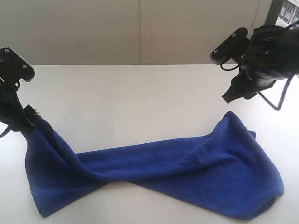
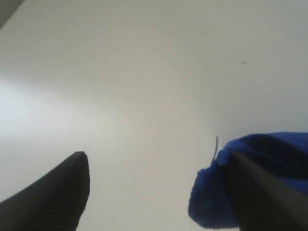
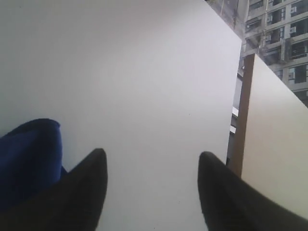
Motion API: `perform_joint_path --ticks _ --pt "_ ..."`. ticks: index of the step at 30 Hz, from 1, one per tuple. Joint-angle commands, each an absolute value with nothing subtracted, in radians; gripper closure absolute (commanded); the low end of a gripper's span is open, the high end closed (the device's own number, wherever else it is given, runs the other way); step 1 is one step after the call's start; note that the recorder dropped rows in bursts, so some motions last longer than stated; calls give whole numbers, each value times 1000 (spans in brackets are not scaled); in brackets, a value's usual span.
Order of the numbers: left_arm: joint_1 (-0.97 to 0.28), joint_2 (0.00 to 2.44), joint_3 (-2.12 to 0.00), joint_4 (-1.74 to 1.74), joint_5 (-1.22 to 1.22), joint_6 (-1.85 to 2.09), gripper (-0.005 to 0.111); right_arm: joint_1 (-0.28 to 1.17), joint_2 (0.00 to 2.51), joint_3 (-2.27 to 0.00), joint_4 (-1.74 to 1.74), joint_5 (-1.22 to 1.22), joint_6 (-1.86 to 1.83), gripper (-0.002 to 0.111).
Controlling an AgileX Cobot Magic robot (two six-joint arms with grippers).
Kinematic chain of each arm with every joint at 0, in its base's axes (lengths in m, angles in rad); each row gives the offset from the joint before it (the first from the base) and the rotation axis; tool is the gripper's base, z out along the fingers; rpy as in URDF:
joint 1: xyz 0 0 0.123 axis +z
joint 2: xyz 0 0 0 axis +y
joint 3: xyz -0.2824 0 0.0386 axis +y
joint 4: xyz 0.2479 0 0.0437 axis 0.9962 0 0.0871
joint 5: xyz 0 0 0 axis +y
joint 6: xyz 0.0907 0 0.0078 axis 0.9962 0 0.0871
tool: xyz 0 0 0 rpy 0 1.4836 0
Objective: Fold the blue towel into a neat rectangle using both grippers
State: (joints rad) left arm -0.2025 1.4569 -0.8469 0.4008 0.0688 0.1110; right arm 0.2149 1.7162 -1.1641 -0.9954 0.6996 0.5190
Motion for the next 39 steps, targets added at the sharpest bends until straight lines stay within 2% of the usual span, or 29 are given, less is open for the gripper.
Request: perform_joint_path --ticks 1,7,10,14,16,20,22,24,27,29,39 --pt "-238 1339 -851 373 134 100 27 210 1608 -1164 -793 711 315 54" --pt "-294 1176 -851 336 294 100 27 210 1453 -1164 -271 861 -165 54" --pt "-292 1166 -851 336 374 100 27 210 1433 -1164 -166 1025 -258 54" --pt "-292 1168 -851 183 451 100 28 219 1433 -1147 -48 1087 -390 54" --pt "-292 1168 -851 56 511 117 34 251 1433 -1103 -26 1098 -519 54" --pt "-292 1185 -847 -119 609 226 65 291 1433 -972 -26 1083 -698 54" --pt "-292 1203 -797 -192 599 334 92 298 1433 -882 -26 1015 -729 54" --pt "-292 1227 -742 -243 547 397 107 298 1433 -821 -26 975 -766 54" --pt "-292 1259 -699 -338 509 497 107 298 1433 -753 -26 932 -812 59" --pt "-292 1276 -698 -377 498 539 107 298 1433 -721 -103 936 -801 68" --pt "-292 1276 -698 -411 477 539 107 298 1550 -659 -431 850 -725 68"
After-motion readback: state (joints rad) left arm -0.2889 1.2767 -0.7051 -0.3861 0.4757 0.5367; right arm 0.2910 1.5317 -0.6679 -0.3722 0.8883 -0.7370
